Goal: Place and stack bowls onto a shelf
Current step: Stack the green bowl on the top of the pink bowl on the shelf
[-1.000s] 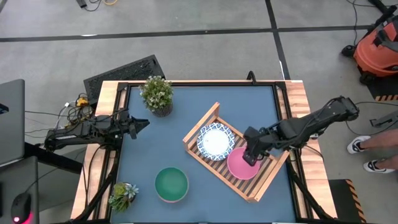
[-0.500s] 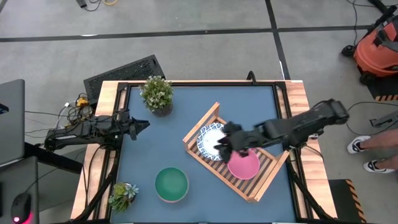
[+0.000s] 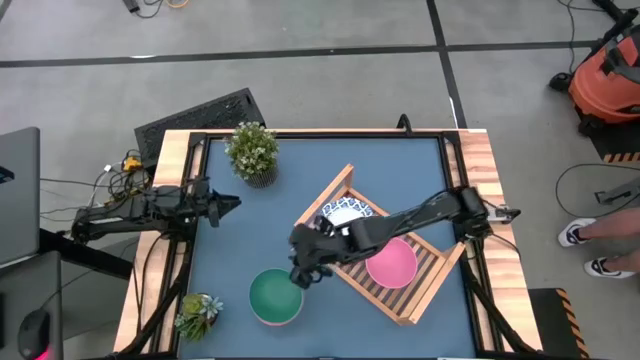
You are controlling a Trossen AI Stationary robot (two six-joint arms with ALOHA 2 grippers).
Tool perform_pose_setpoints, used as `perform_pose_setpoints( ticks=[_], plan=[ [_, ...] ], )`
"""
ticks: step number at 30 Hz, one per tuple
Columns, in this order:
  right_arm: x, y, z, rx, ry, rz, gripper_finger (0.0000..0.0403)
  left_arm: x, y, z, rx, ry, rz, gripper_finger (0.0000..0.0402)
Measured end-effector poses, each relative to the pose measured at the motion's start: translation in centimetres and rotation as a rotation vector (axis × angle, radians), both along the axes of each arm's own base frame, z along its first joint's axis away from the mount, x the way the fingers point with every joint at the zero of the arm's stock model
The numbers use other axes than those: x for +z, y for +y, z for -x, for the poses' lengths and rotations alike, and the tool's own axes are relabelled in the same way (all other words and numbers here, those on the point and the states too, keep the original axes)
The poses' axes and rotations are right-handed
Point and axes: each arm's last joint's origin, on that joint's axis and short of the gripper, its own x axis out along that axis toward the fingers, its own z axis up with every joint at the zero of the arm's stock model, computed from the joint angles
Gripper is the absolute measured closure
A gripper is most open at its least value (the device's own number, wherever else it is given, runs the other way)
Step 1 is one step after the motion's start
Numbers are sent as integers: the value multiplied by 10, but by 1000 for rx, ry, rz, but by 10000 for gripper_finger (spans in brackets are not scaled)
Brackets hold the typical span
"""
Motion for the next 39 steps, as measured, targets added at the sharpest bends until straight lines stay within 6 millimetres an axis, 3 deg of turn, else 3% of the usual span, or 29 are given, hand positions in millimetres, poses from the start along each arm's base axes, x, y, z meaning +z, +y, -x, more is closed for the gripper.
perform_pose_setpoints(
  ticks=[6,11,39],
  plan=[
    [-10,19,-22,49,19,32,214,-3,0,1,-11,29,9,289],
    [-26,27,-29,62,65,50,214,-5,-1,1,-27,47,16,289],
    [-41,26,-25,106,150,39,214,-6,0,2,-10,65,8,289]
  ],
)
